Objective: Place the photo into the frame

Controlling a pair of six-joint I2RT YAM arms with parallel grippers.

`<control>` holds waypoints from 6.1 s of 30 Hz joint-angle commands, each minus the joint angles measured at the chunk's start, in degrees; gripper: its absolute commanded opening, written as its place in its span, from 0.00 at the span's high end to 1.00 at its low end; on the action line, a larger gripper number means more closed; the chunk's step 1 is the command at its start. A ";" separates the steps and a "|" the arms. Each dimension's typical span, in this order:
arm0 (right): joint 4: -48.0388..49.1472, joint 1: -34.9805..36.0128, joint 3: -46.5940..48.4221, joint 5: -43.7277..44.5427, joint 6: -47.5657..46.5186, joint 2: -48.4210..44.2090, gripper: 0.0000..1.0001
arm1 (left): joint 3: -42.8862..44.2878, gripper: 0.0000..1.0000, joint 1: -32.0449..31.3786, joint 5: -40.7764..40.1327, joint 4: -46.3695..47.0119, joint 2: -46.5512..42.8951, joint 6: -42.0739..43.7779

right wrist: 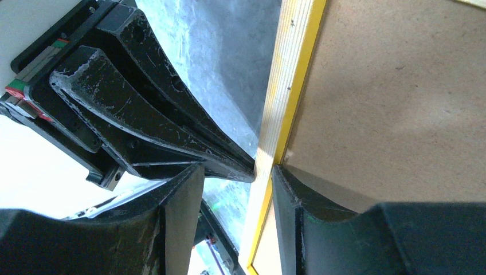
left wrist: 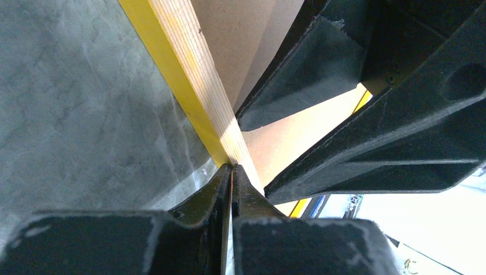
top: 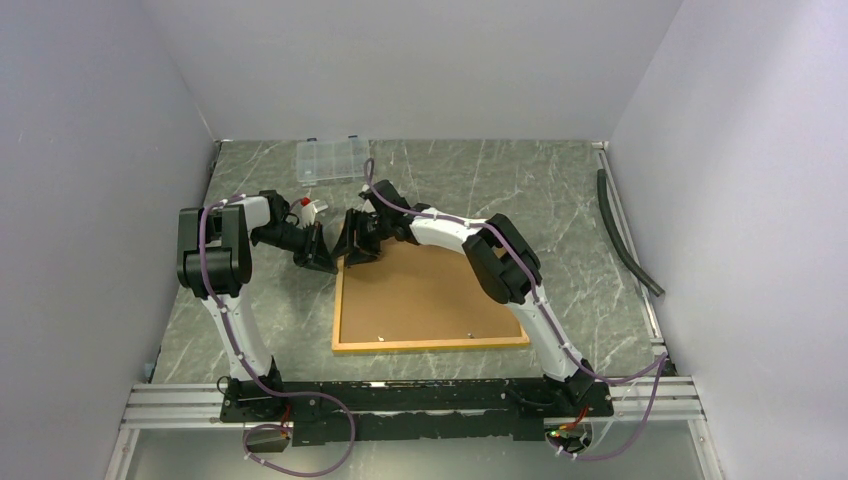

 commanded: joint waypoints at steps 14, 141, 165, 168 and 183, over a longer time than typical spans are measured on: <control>-4.63 -14.33 -12.57 10.70 -7.58 -24.02 0.19 | 1.35 0.89 2.91 -2.52 -6.36 -5.80 8.02; -9.65 8.34 -1.84 -4.73 -34.22 -5.15 0.34 | 12.46 0.86 3.70 -10.89 -8.53 2.06 13.83; -8.57 6.41 0.62 2.04 -32.54 -11.28 0.20 | 14.57 0.82 2.89 -9.46 -11.74 -0.90 13.46; -3.99 3.38 -4.99 4.94 -28.61 -18.67 0.13 | 16.70 0.80 2.89 -8.50 -12.56 -1.79 13.09; -12.66 -17.15 -55.08 13.15 -9.01 -58.96 0.00 | 28.49 0.69 -4.06 -8.08 -7.50 9.99 6.15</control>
